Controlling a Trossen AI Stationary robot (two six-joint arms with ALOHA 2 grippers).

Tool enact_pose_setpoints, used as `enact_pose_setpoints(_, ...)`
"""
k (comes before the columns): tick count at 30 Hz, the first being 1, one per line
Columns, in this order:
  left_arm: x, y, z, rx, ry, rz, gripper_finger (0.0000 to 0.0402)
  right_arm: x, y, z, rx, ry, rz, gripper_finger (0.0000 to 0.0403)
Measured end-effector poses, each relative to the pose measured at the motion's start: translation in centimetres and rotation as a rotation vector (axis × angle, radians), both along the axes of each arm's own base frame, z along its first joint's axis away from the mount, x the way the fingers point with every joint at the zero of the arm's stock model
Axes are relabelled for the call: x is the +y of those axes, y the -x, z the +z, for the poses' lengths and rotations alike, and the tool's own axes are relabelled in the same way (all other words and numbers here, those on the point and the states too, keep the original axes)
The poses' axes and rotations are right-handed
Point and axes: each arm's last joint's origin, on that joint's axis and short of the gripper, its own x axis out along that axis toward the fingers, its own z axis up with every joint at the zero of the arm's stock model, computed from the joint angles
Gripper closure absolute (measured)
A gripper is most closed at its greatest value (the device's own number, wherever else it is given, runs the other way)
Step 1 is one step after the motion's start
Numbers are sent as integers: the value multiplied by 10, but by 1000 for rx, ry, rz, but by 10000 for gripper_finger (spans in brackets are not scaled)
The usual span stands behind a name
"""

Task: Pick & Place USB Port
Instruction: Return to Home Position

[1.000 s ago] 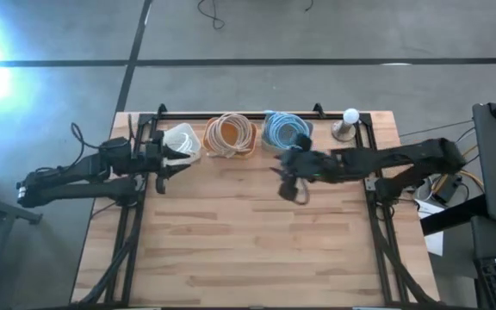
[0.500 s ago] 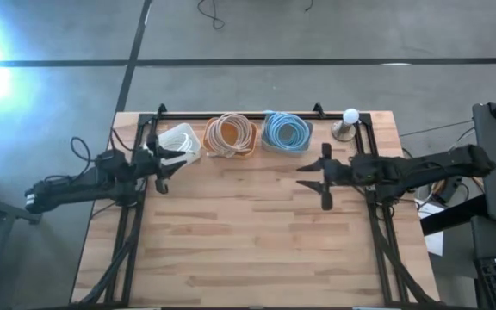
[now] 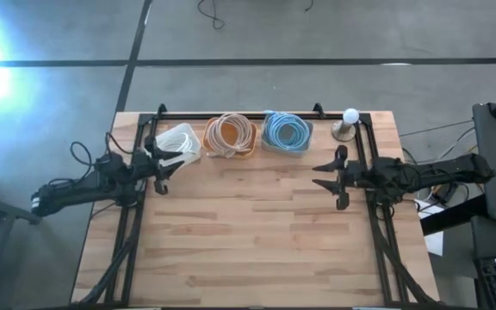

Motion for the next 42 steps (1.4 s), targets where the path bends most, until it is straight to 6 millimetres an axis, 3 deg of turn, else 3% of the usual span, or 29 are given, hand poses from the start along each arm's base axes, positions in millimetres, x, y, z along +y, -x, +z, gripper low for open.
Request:
enact_pose_setpoints(14, 0, 4, -28, -39, 7, 36, 264, -2, 24, -34, -67, -1, 18, 236)
enact_pose_setpoints(20, 1, 4, -30, -41, 13, 46, 264, 1, 32, -40, -119, 23, 147, 236)
enact_pose_setpoints(28, 1, 3, -31, -37, 7, 58, 264, 0, 38, -55, -161, 85, 157, 236)
enact_pose_setpoints(42, 2, 2, -37, -39, 39, 71, 264, 1, 45, -52, -235, 130, 215, 236)
